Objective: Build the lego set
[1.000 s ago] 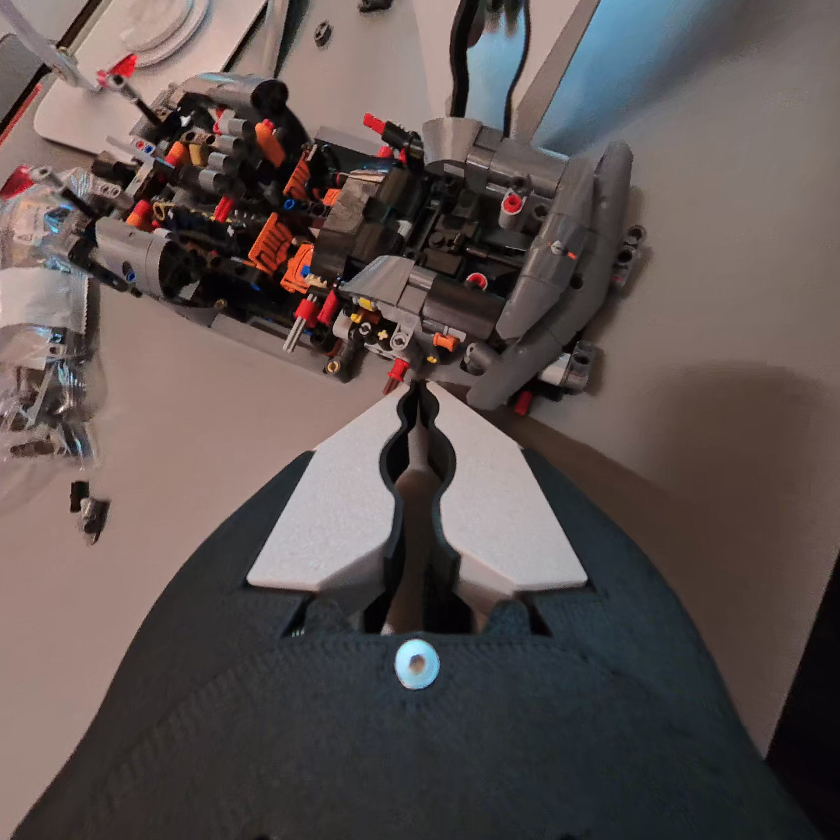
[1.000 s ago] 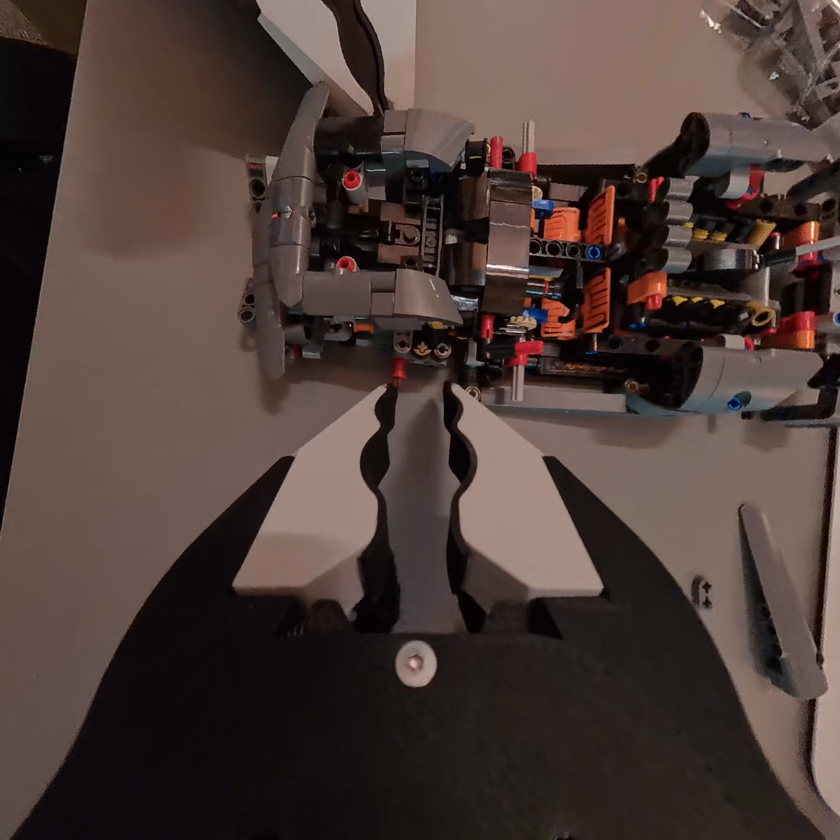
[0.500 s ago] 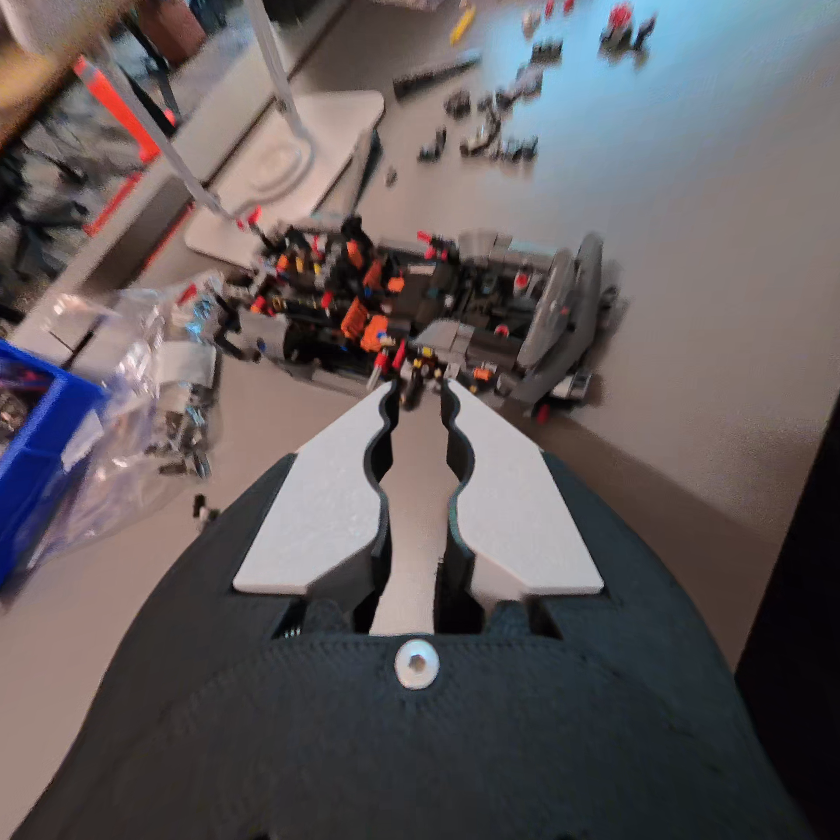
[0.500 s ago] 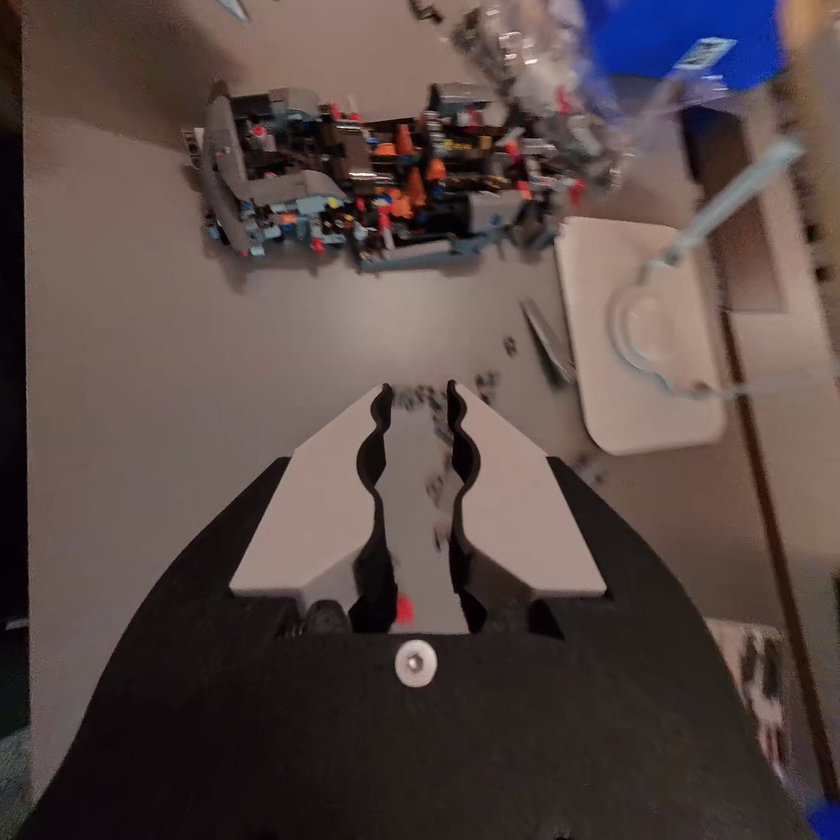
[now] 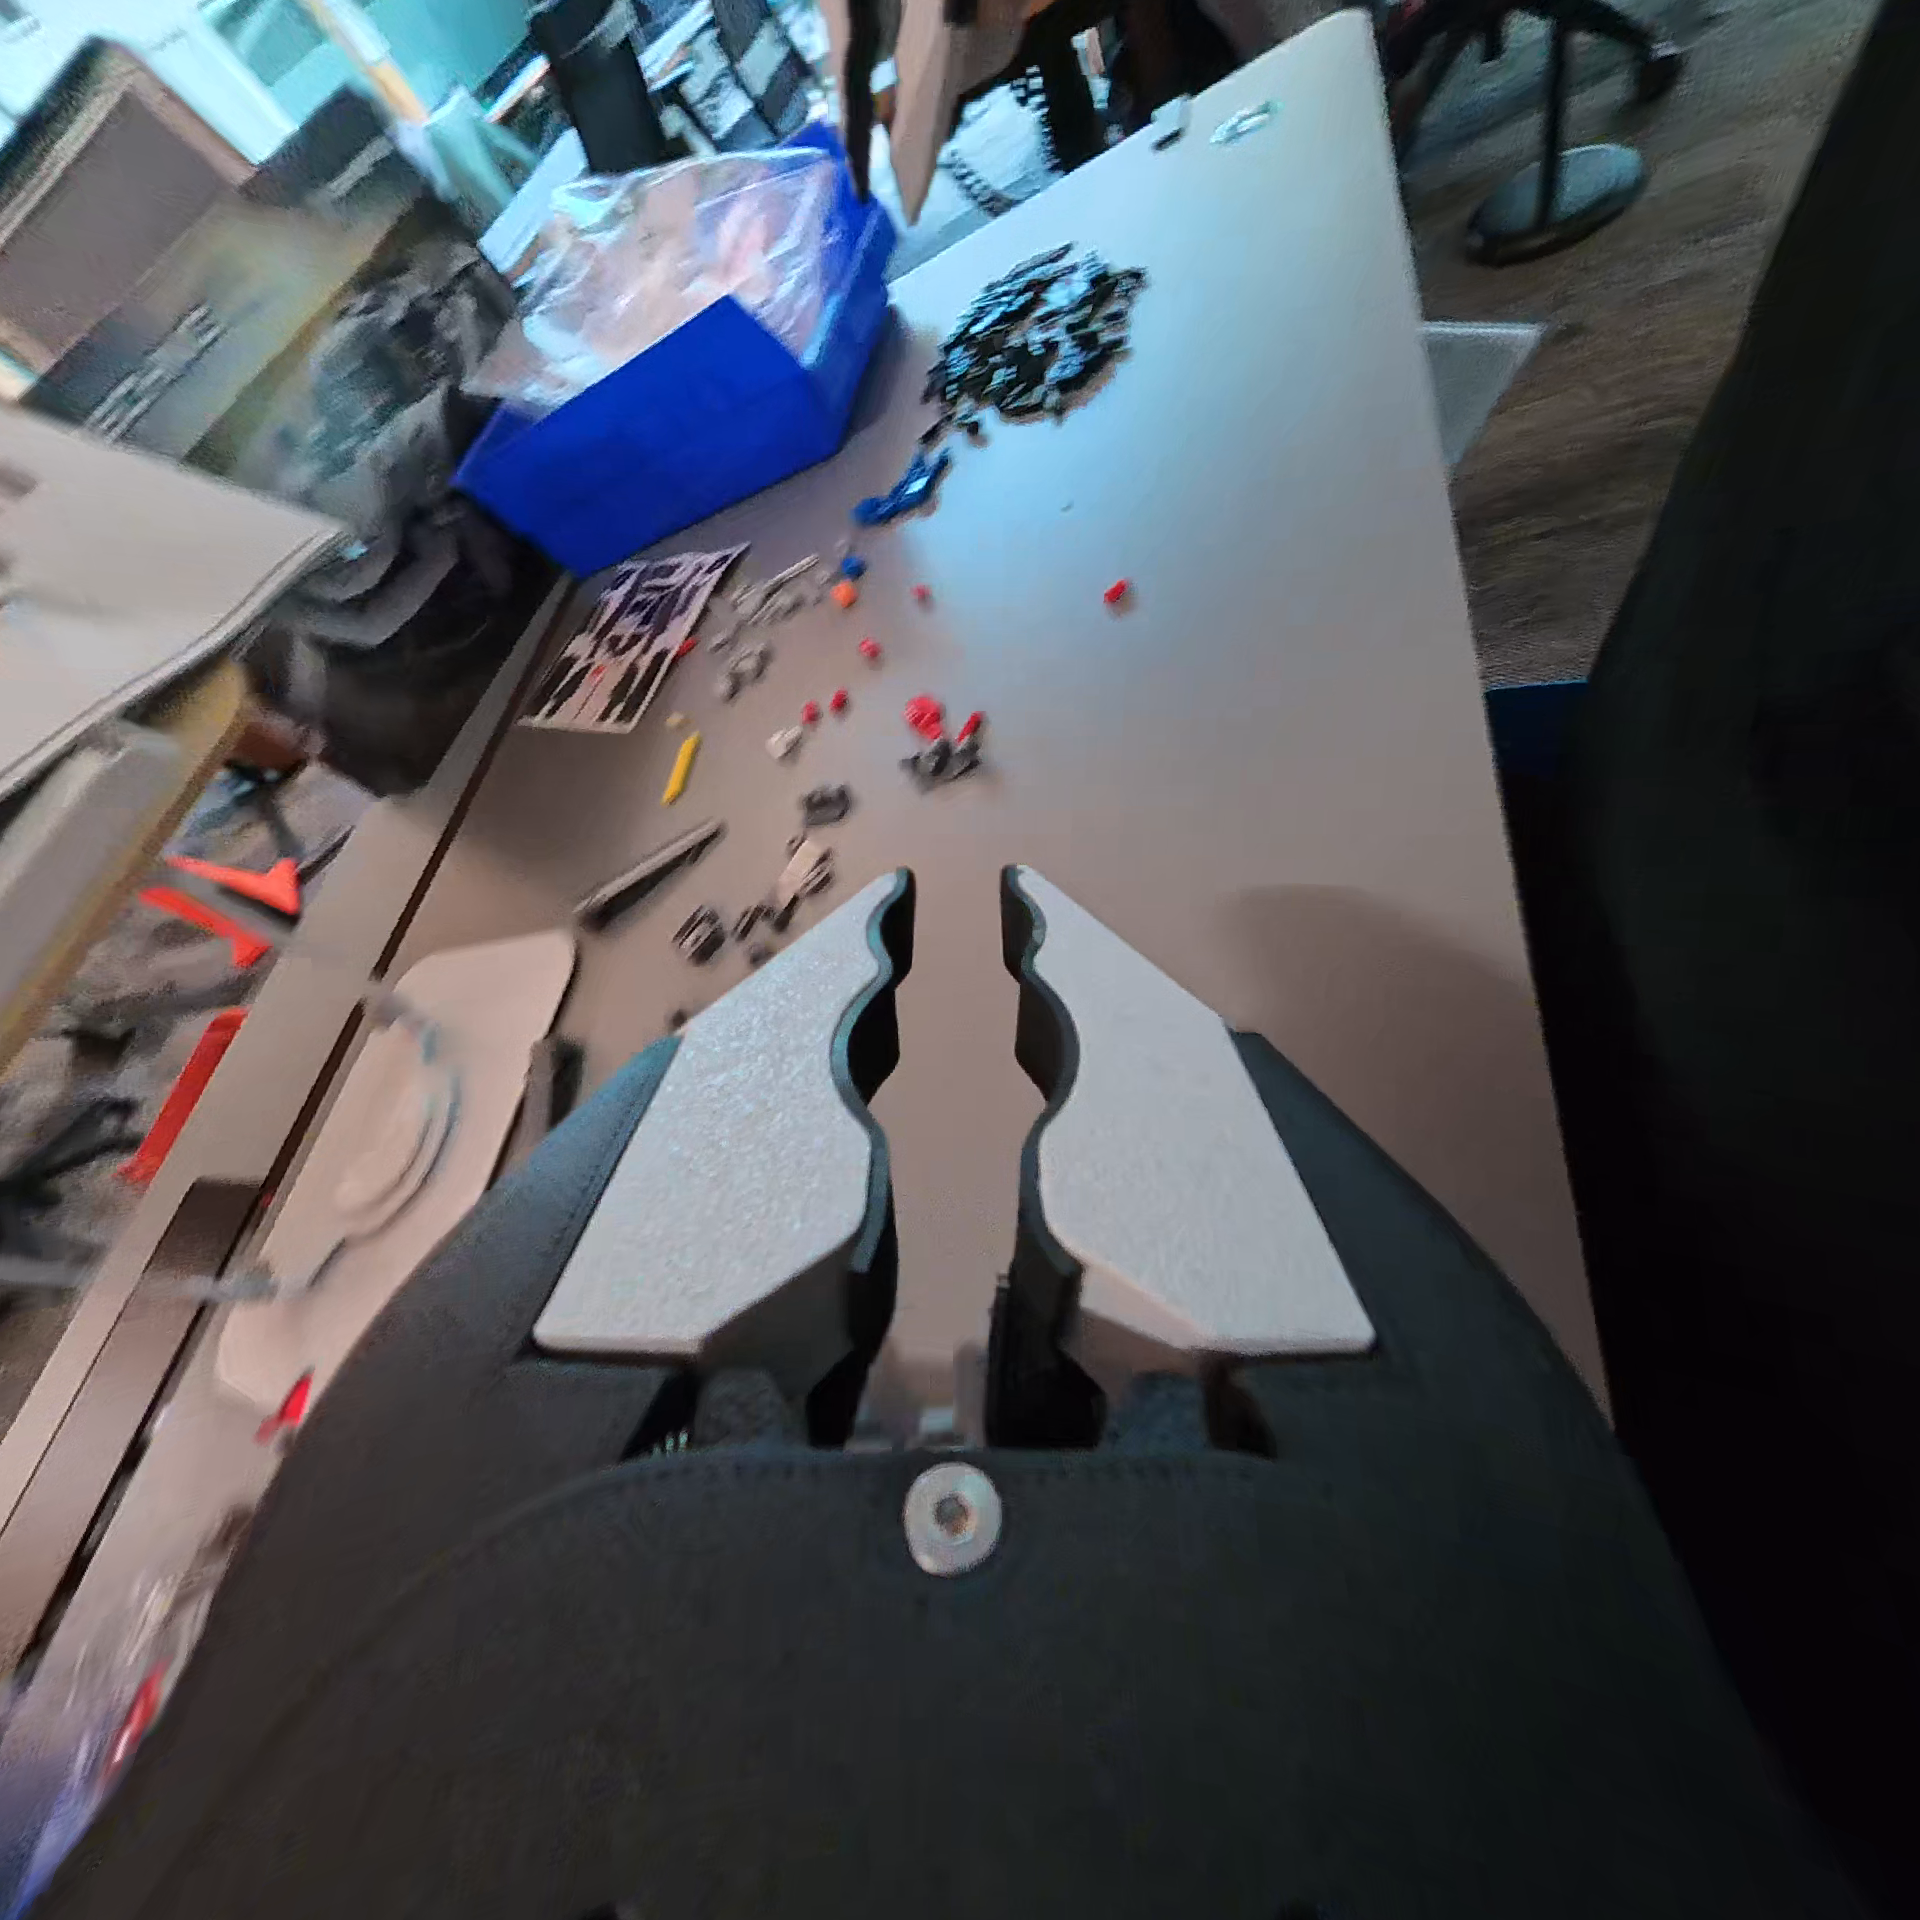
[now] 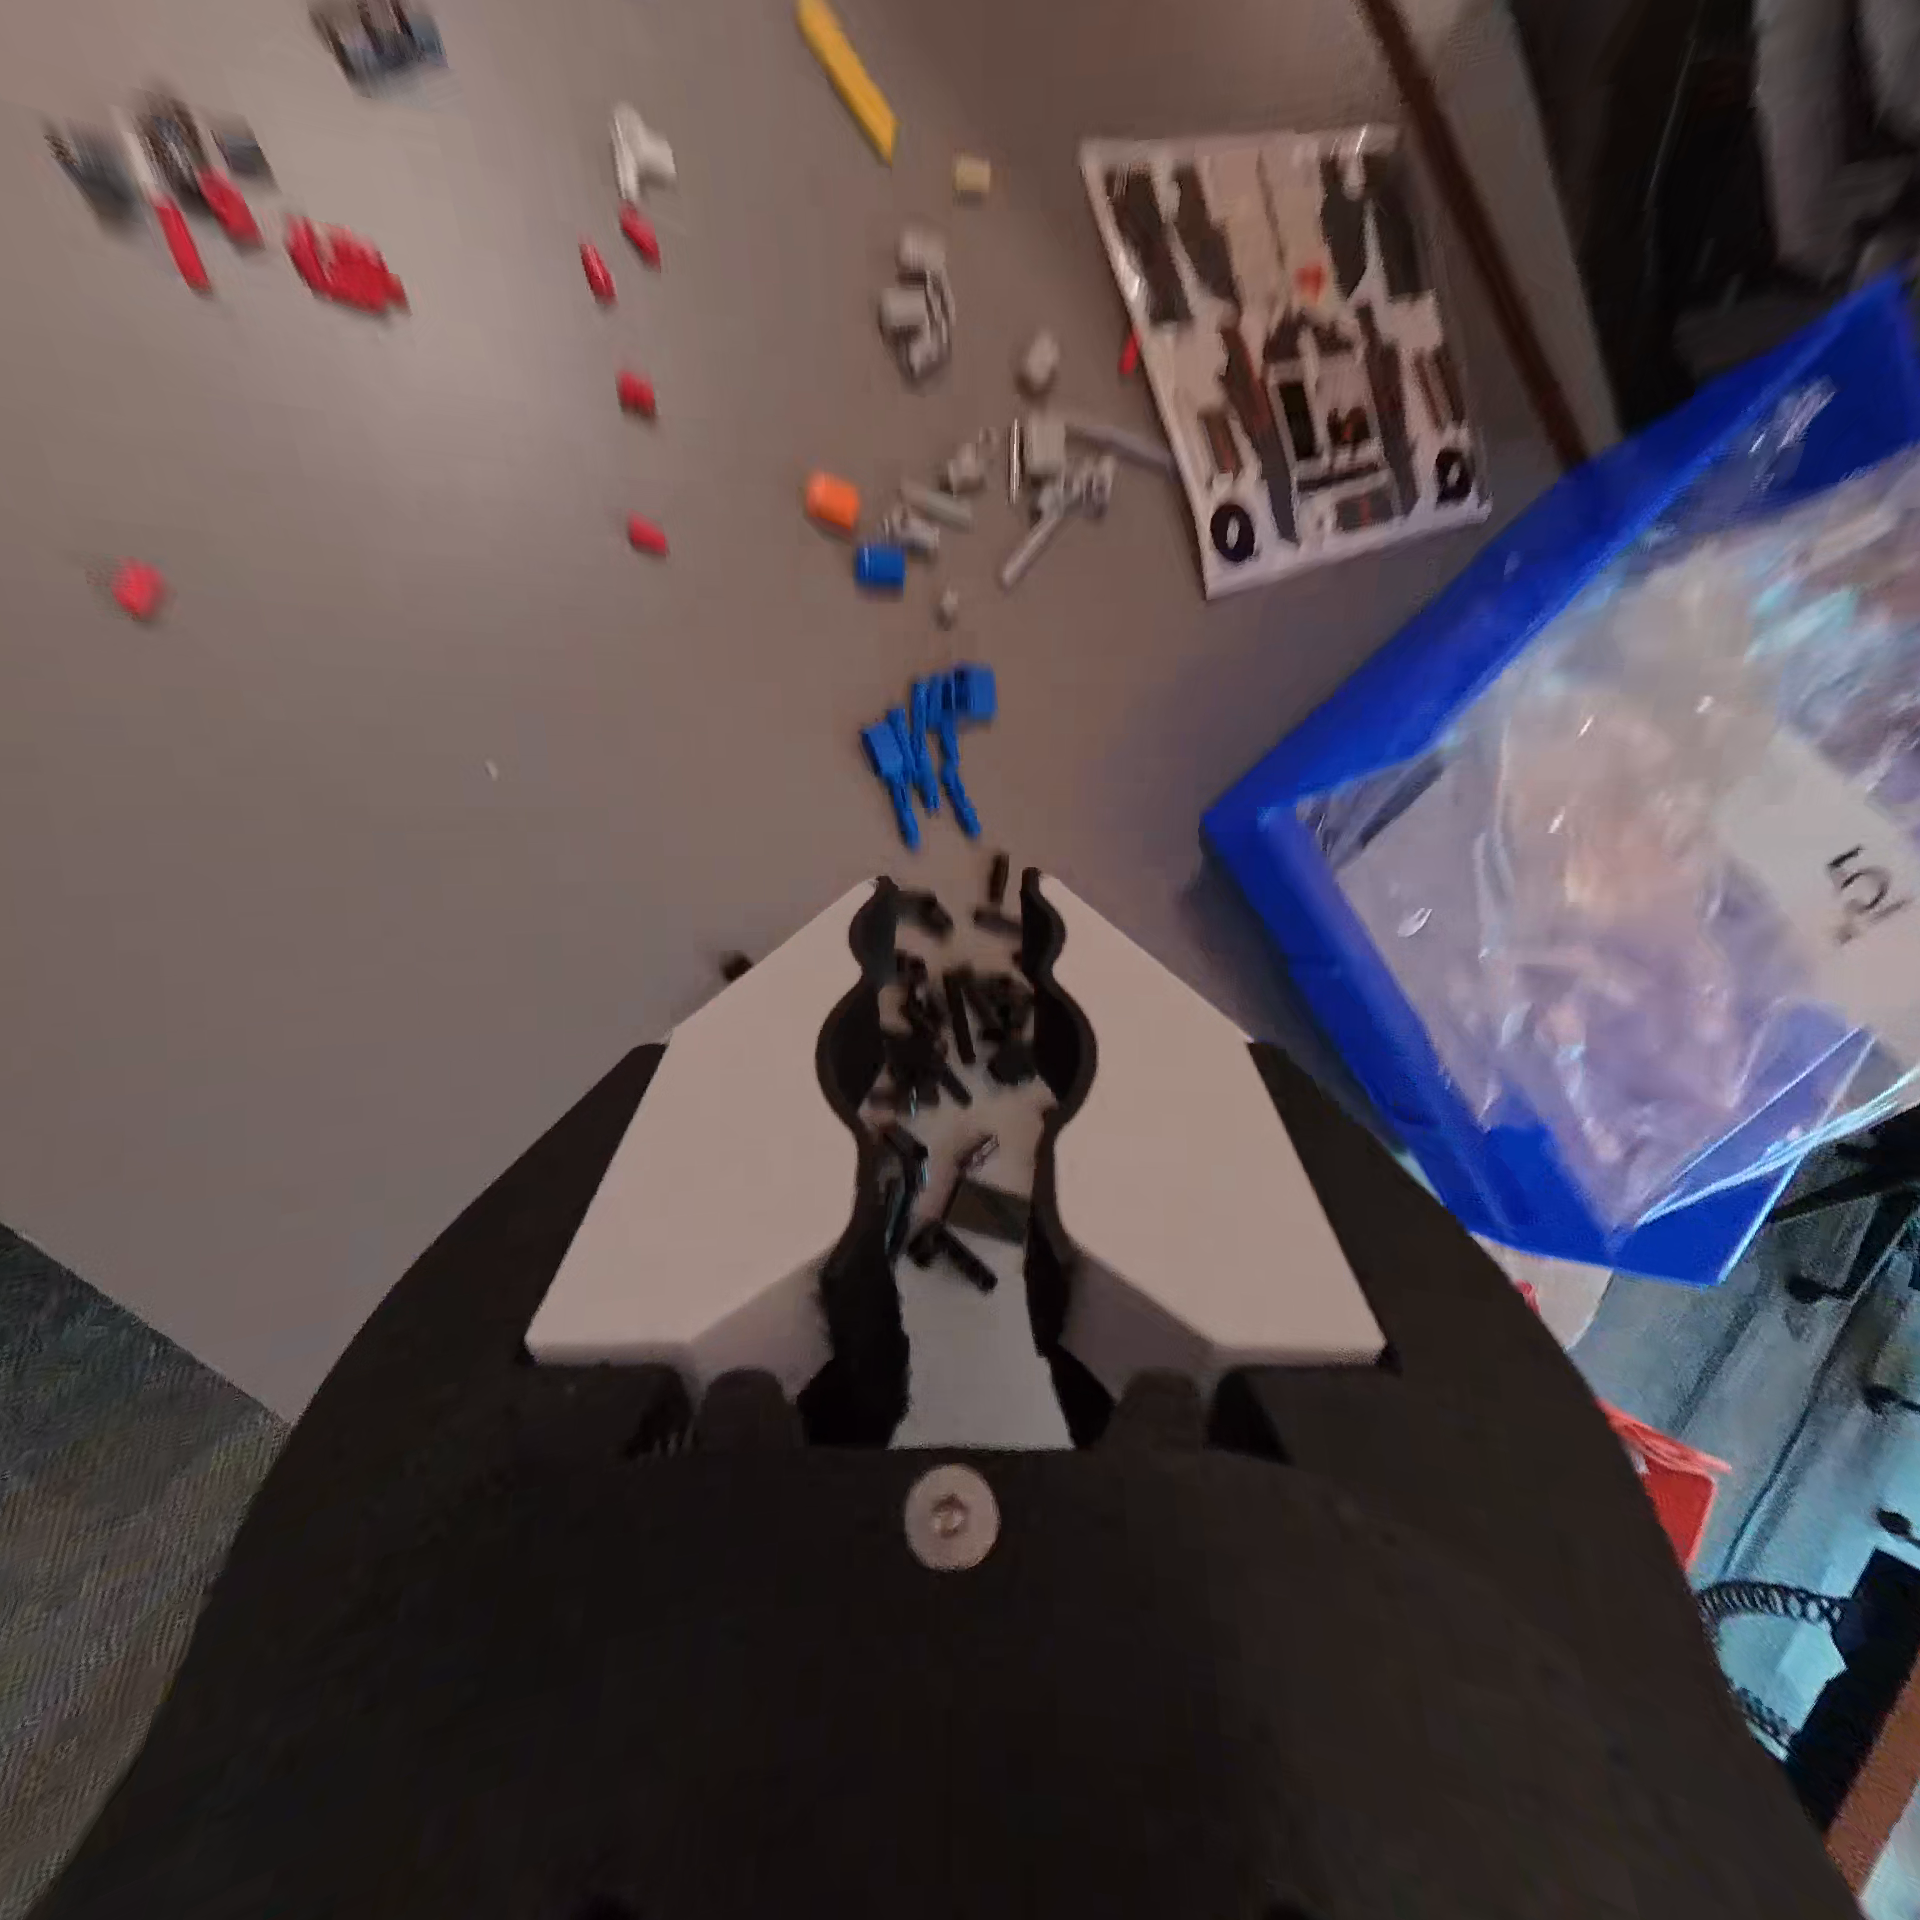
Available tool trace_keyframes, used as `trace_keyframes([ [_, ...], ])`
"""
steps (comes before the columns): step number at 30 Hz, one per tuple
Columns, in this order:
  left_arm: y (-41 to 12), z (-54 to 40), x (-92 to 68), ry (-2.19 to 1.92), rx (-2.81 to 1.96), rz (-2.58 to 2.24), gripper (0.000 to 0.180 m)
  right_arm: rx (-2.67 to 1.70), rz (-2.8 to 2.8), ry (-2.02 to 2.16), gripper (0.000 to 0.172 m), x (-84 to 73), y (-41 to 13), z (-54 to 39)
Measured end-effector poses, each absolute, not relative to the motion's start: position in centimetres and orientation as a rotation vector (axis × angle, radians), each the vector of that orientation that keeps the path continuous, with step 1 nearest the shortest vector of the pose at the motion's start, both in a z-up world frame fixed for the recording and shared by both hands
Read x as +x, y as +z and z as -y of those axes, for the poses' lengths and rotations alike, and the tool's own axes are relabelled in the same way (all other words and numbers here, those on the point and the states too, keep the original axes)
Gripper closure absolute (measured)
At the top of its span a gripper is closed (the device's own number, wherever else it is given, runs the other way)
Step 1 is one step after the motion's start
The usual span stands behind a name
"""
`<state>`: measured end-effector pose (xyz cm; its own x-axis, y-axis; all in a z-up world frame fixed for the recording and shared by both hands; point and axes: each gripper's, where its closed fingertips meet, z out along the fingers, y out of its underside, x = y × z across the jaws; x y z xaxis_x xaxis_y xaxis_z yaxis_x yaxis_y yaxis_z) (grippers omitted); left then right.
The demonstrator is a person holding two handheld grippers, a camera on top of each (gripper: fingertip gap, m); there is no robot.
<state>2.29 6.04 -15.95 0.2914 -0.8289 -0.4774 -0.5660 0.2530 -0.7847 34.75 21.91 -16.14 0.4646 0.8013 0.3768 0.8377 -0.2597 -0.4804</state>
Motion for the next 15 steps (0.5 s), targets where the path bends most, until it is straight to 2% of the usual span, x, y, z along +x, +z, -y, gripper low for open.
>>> trace_keyframes([
  [7,-18.0,-5.7,10.4,-0.296,-1.315,-1.573,0.166,-2.092,1.471,0.019,0.155,38.1,-21.8,-22.2],
  [15,-19.2,-7.3,14.2,-0.28,-1.275,-1.574,0.17,-2.043,1.526,0.06,0.16,39.2,-22.9,-24.6],
])
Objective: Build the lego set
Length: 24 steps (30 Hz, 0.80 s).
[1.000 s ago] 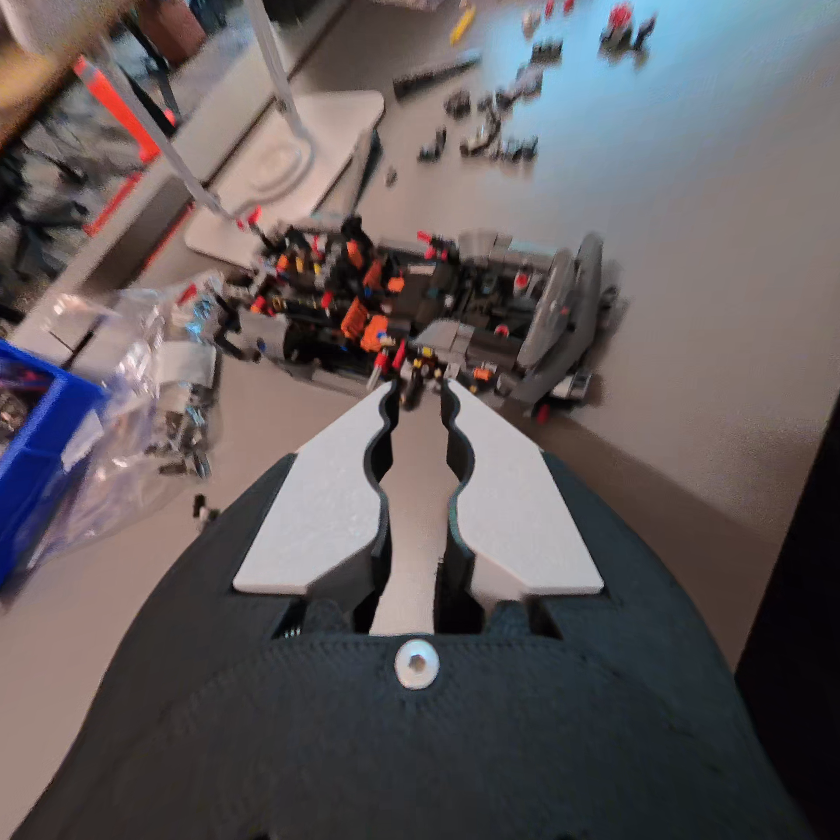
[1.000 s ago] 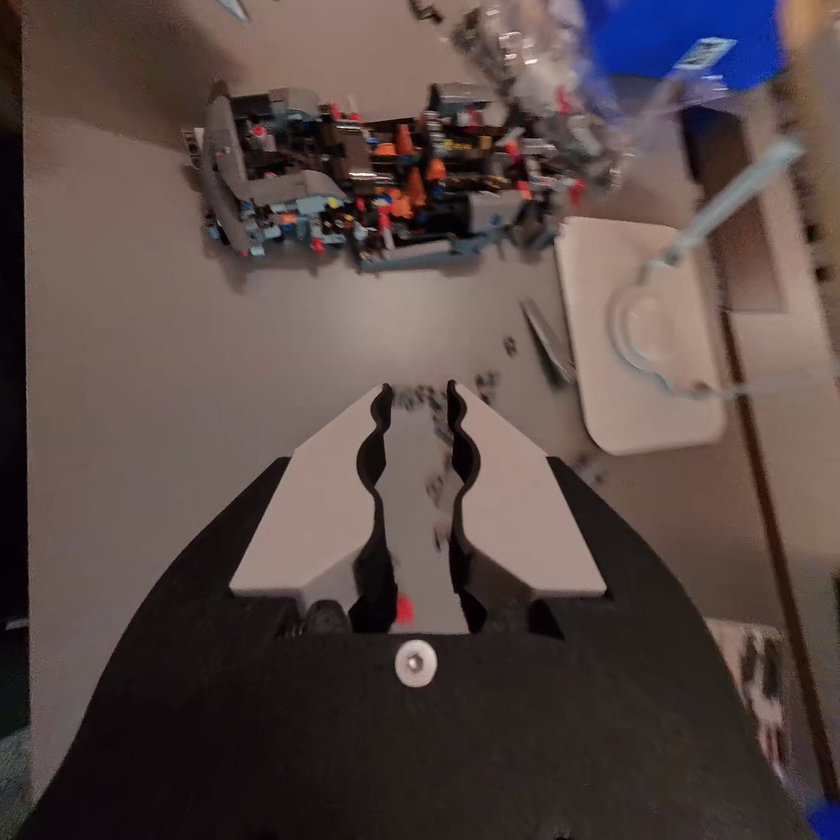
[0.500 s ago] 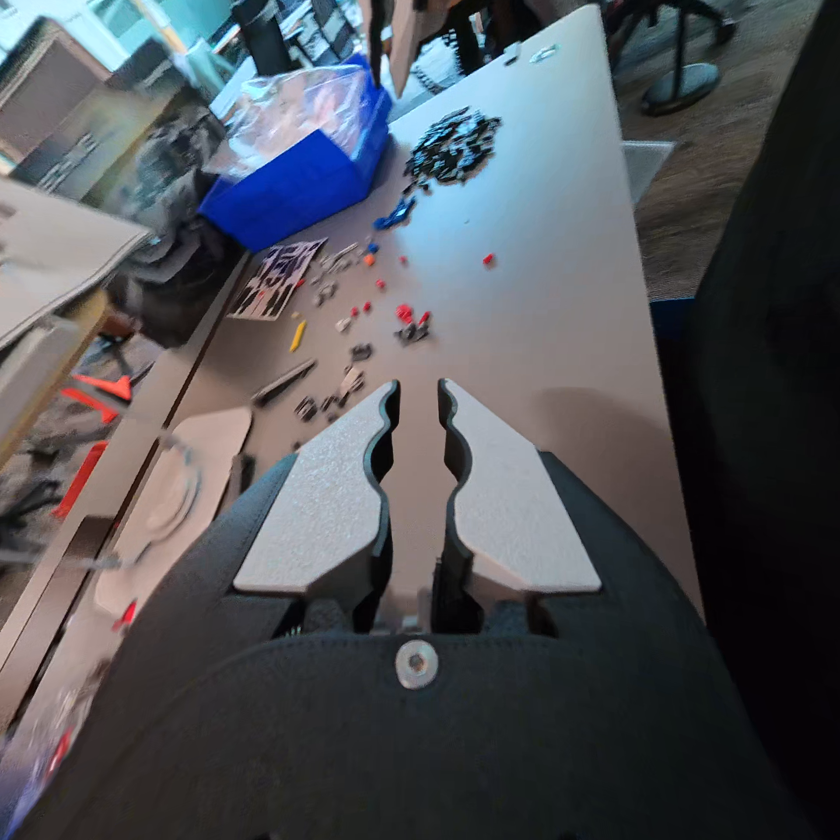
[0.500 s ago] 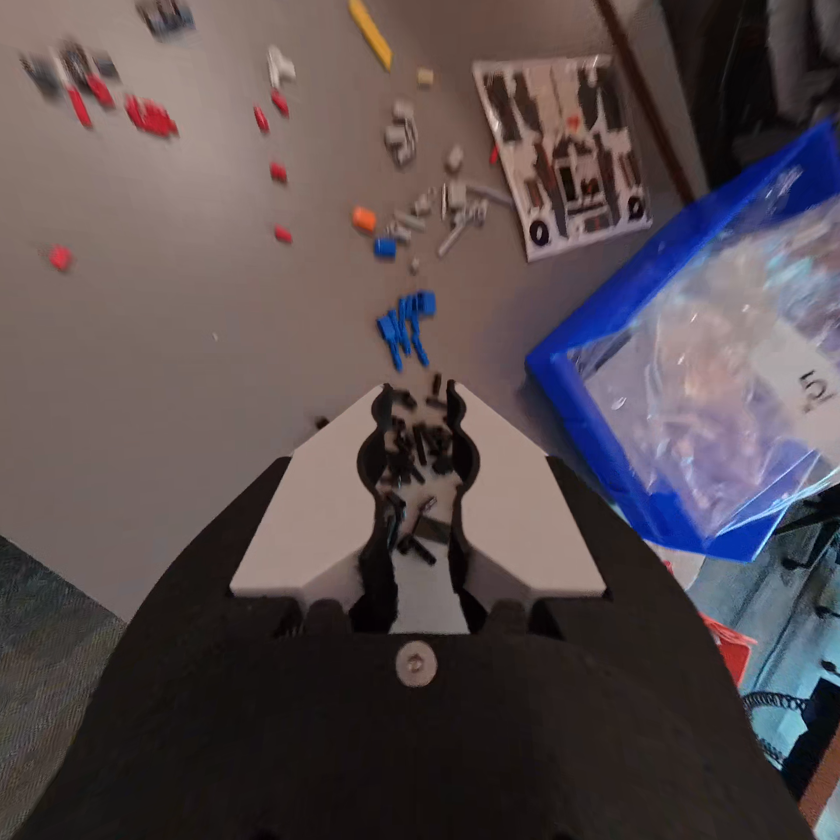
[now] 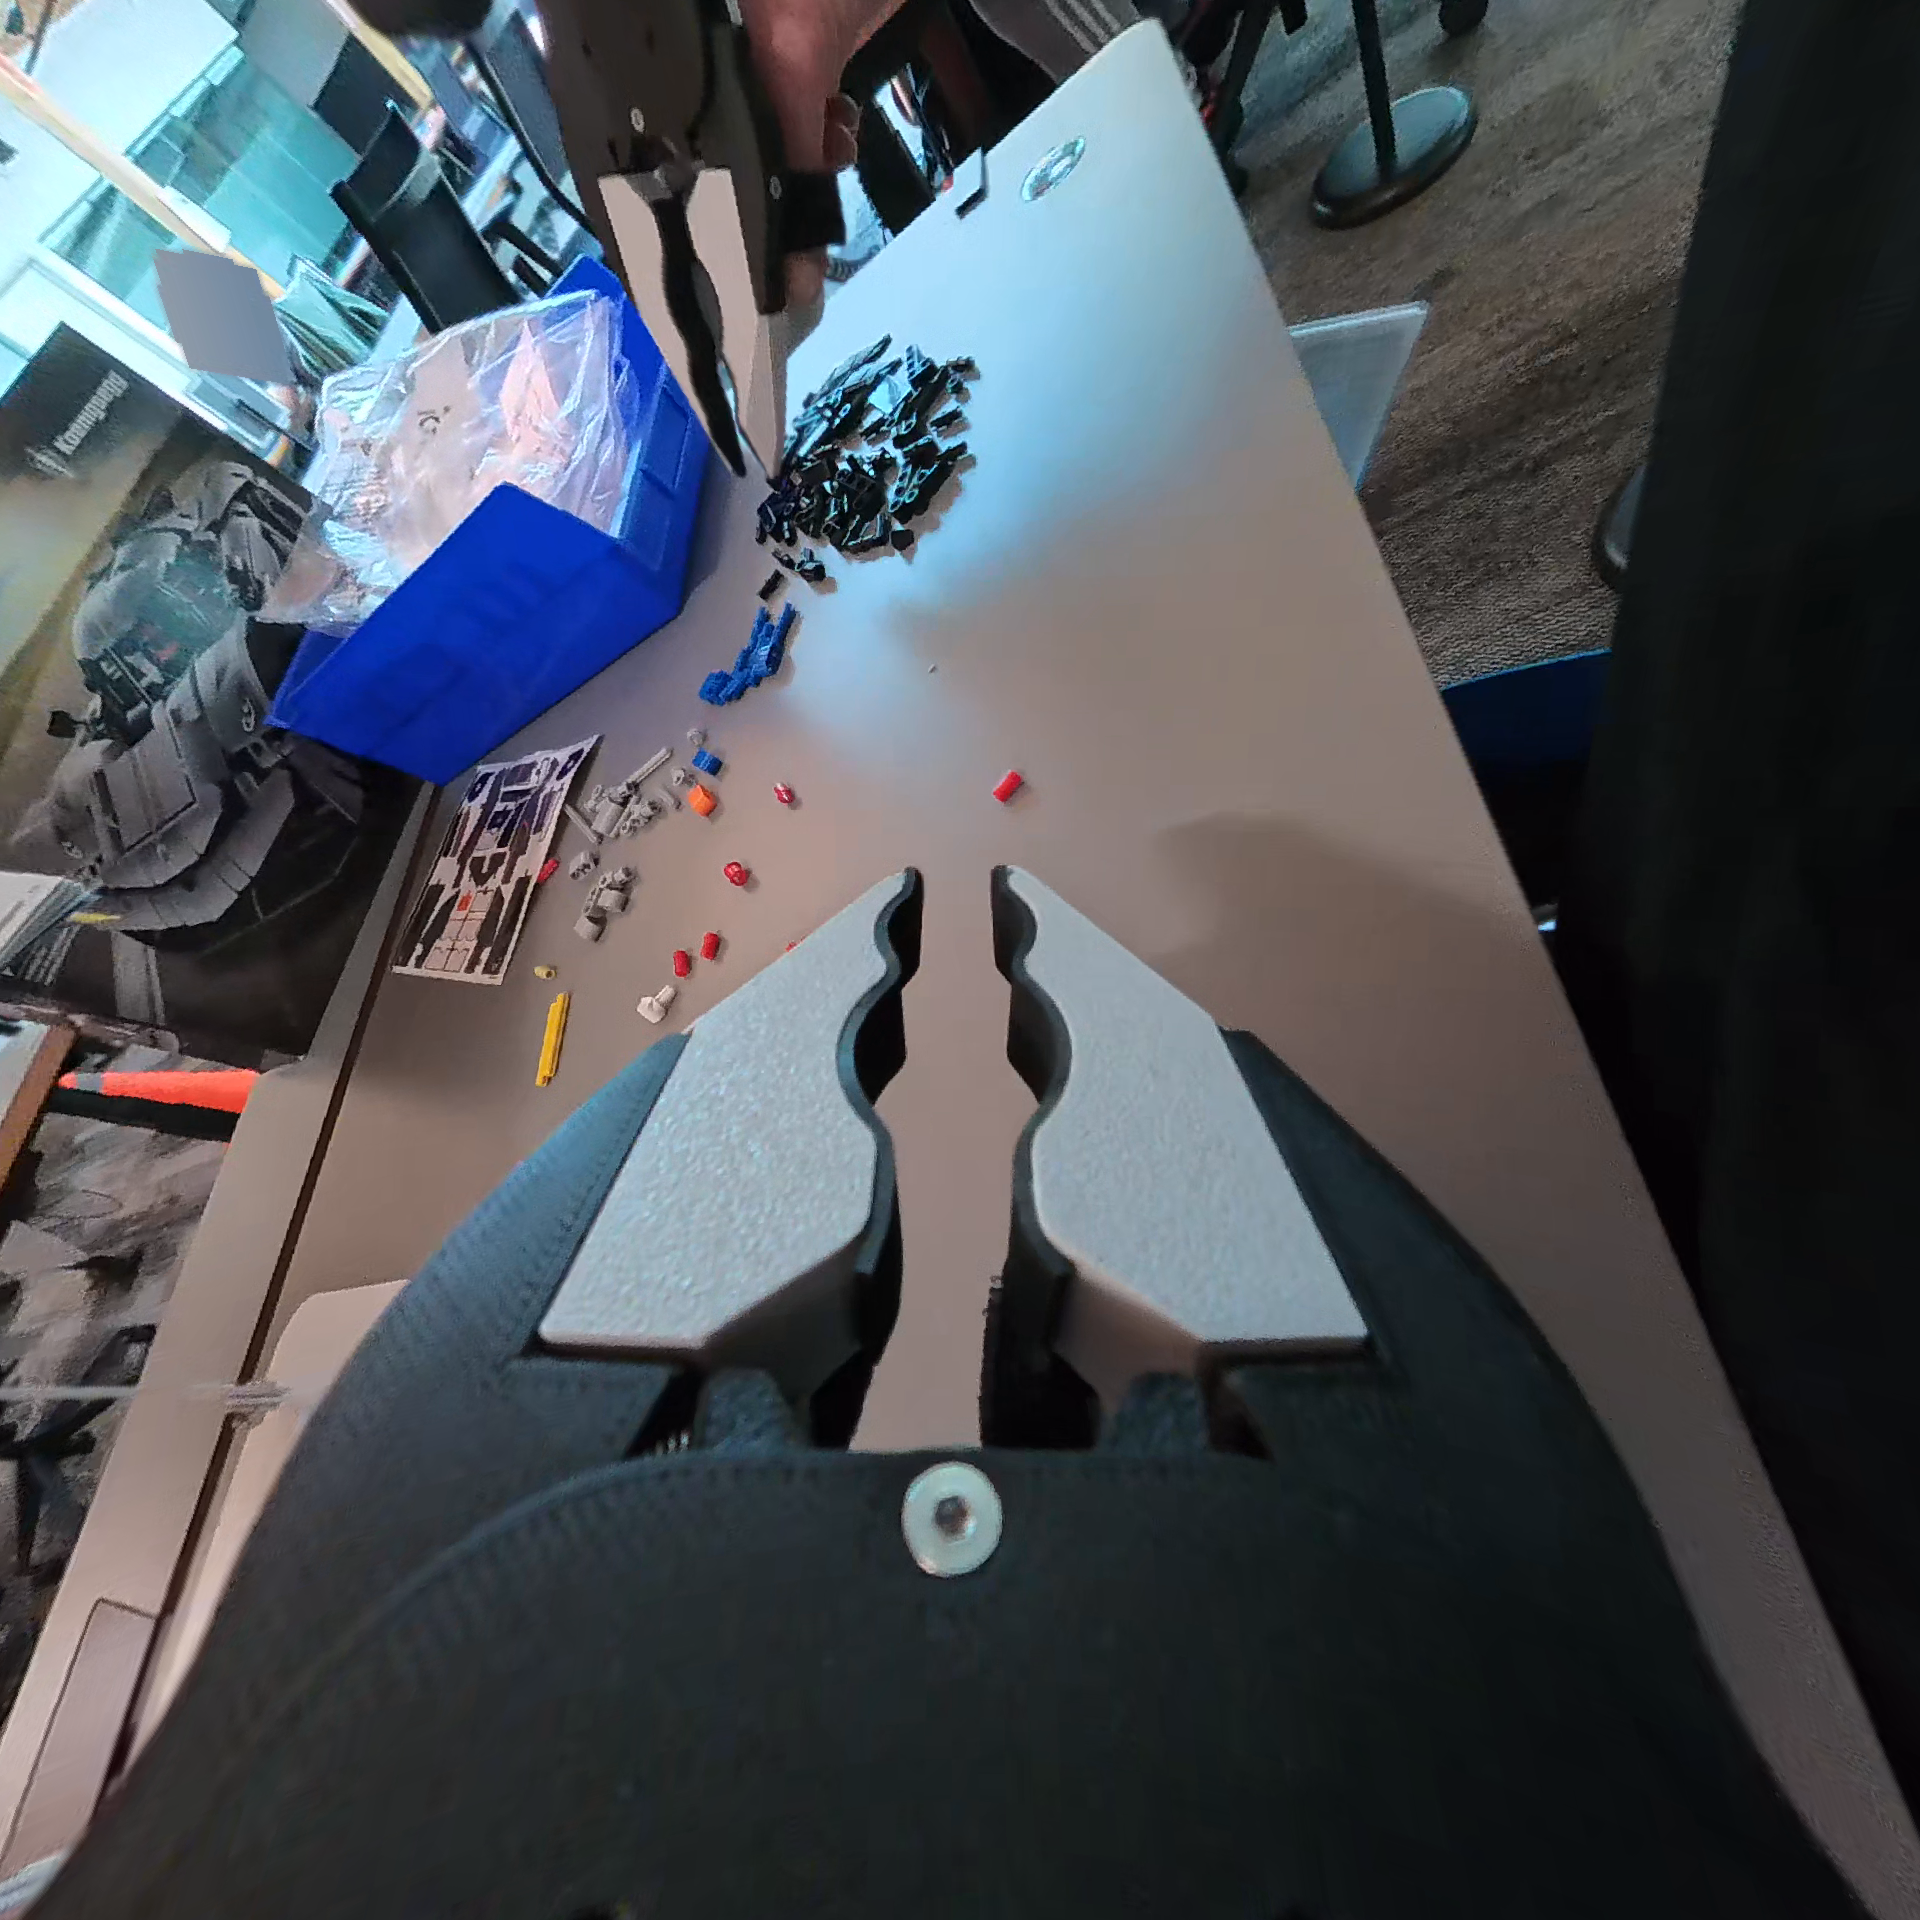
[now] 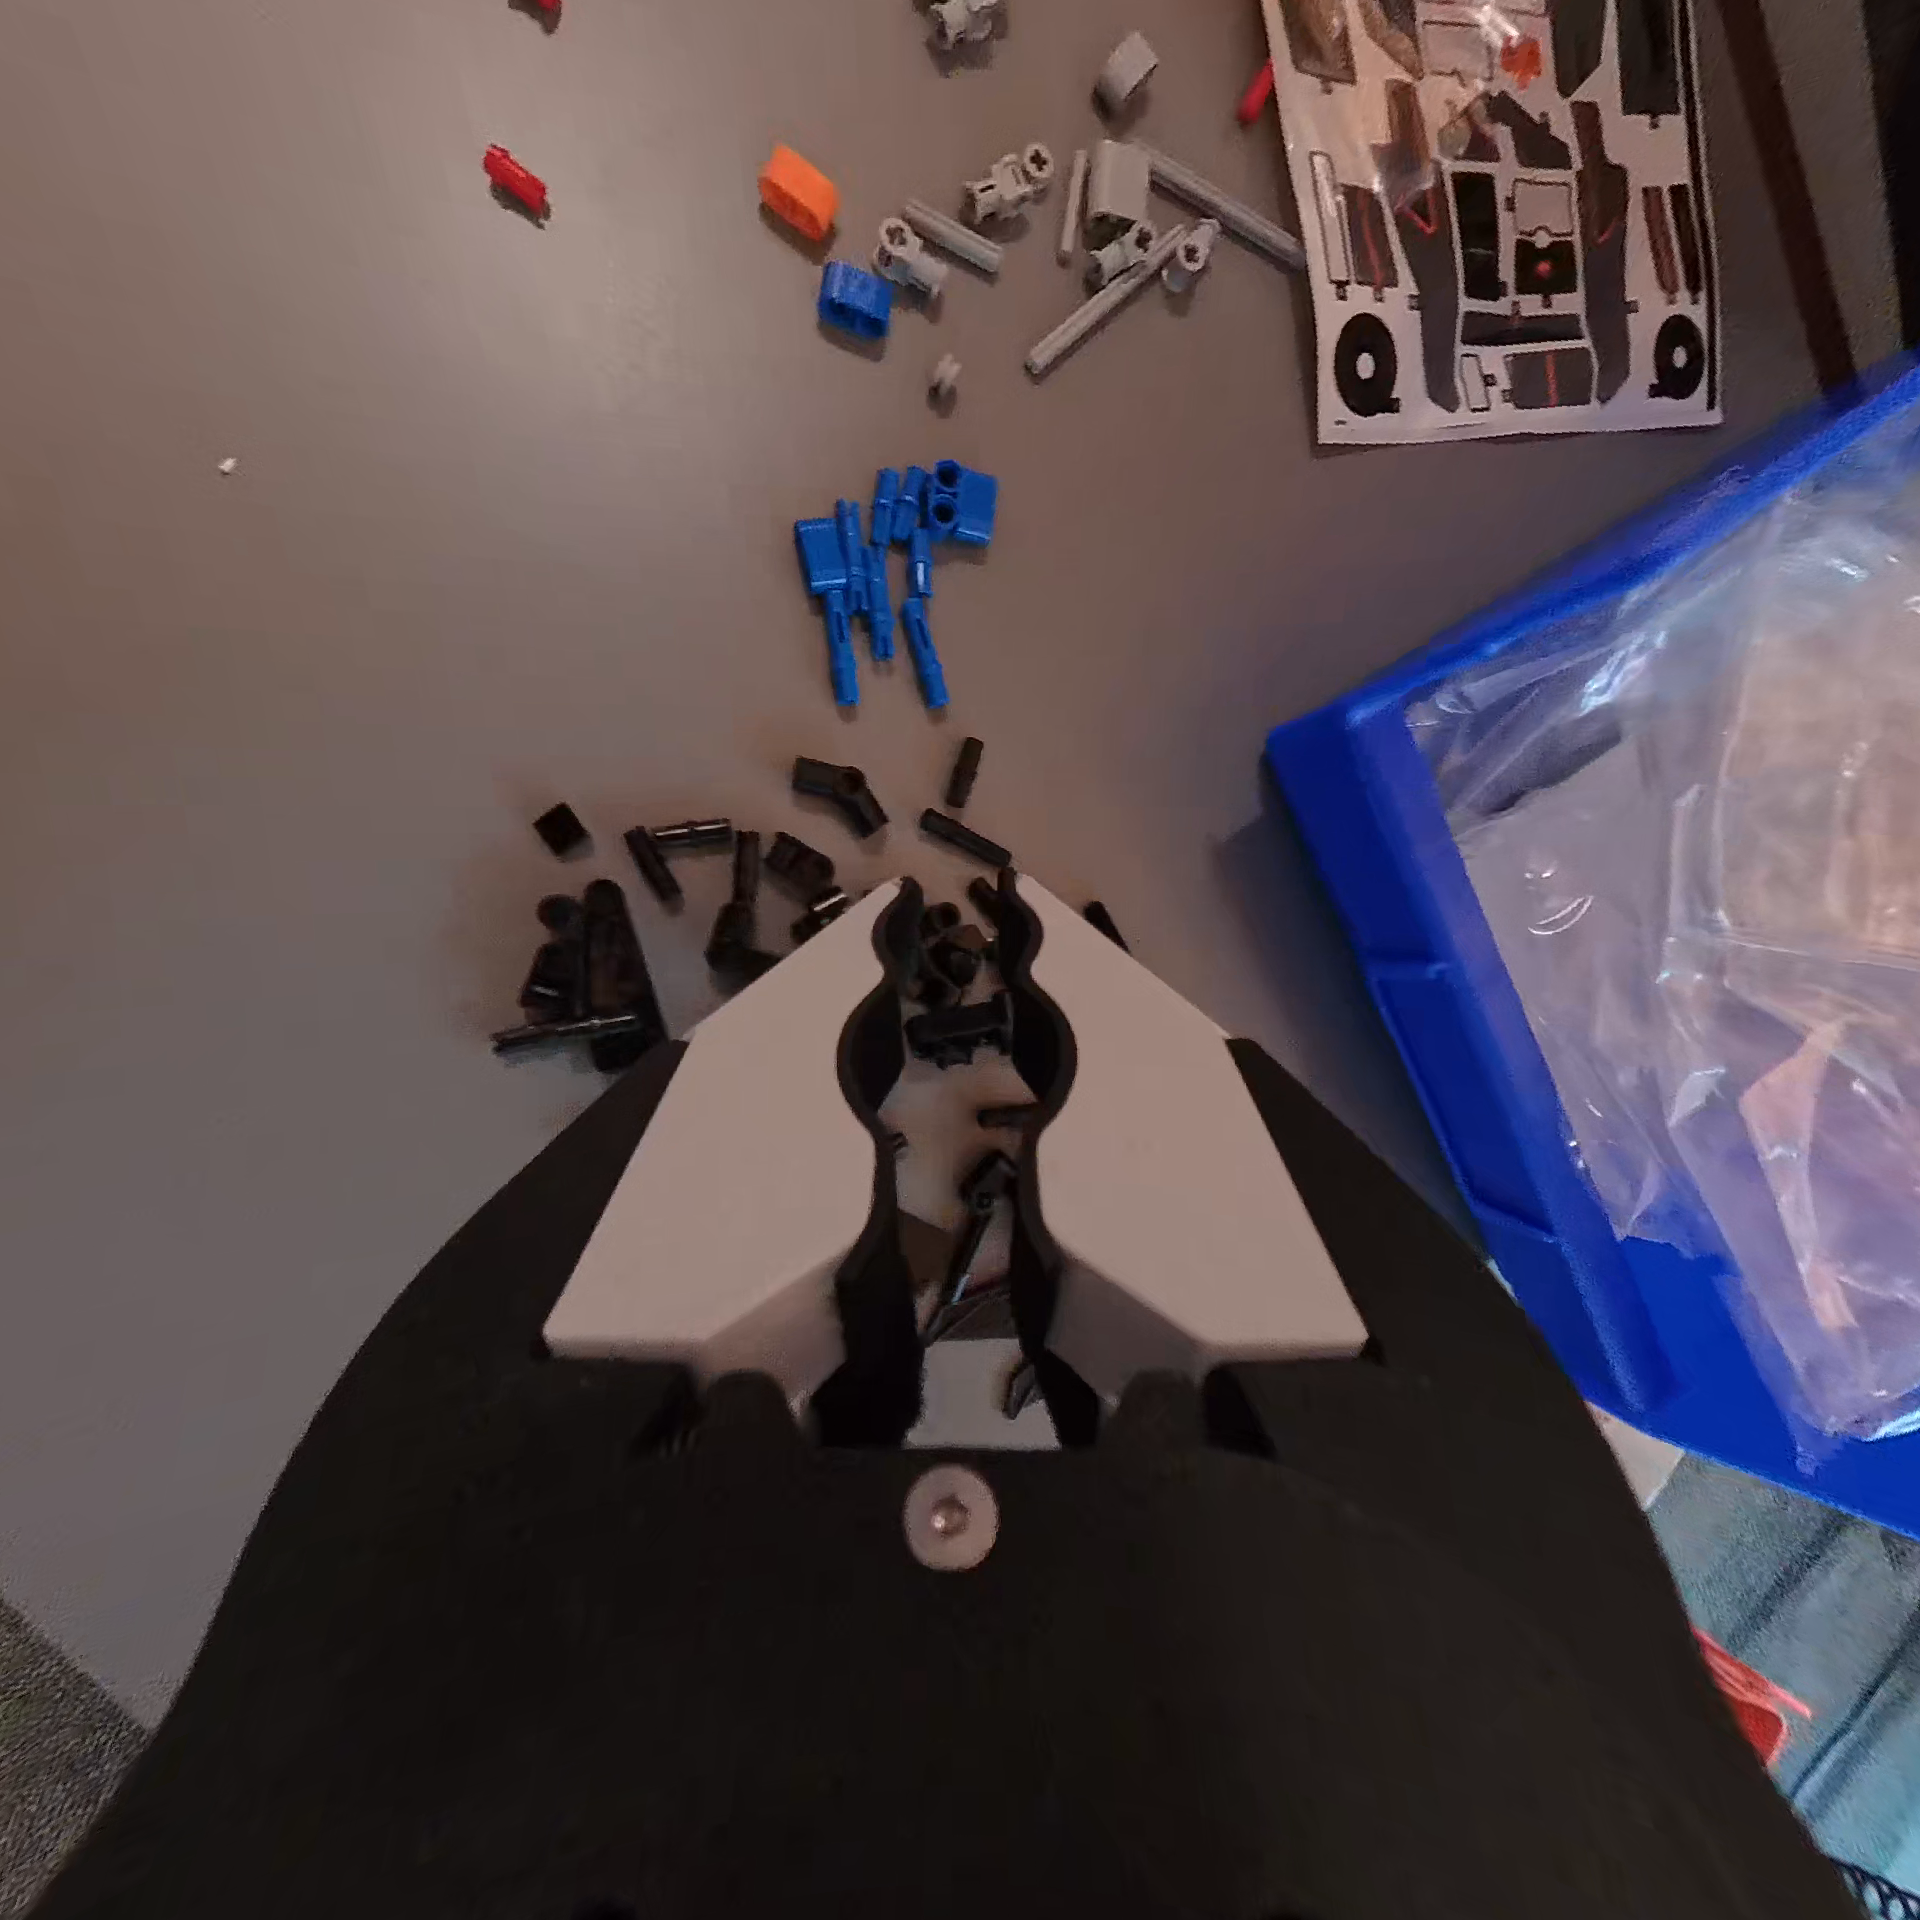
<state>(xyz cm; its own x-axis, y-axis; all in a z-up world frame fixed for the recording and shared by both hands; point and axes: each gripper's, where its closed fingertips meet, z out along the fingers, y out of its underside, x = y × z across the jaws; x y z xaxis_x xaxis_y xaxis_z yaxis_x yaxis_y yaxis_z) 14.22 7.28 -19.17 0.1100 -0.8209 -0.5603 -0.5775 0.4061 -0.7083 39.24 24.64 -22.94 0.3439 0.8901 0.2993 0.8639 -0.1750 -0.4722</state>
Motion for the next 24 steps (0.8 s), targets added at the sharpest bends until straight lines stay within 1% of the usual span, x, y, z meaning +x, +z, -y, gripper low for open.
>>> trace_keyframes([
  [5,-20.4,-8.4,14.6,-0.263,-1.31,-1.558,0.17,-2.035,1.582,0.099,0.161,40.3,-23.7,-25.5],
  [8,-21.0,-8.7,14.8,-0.242,-1.313,-1.569,0.171,-2.046,1.611,0.15,0.156,40.5,-23.8,-25.2],
  [10,-21.2,-8.8,15.0,-0.242,-1.316,-1.571,0.171,-2.044,1.615,0.166,0.157,40.9,-23.4,-24.9],
  [15,-21.6,-9.2,15.0,-0.232,-1.326,-1.571,0.171,-2.061,1.603,0.21,0.157,42.5,-22.7,-22.9],
  [24,-21.9,-9.1,15.8,-0.245,-1.327,-1.577,0.172,-2.108,1.626,0.21,0.157,44.1,-24.3,-18.8],
])
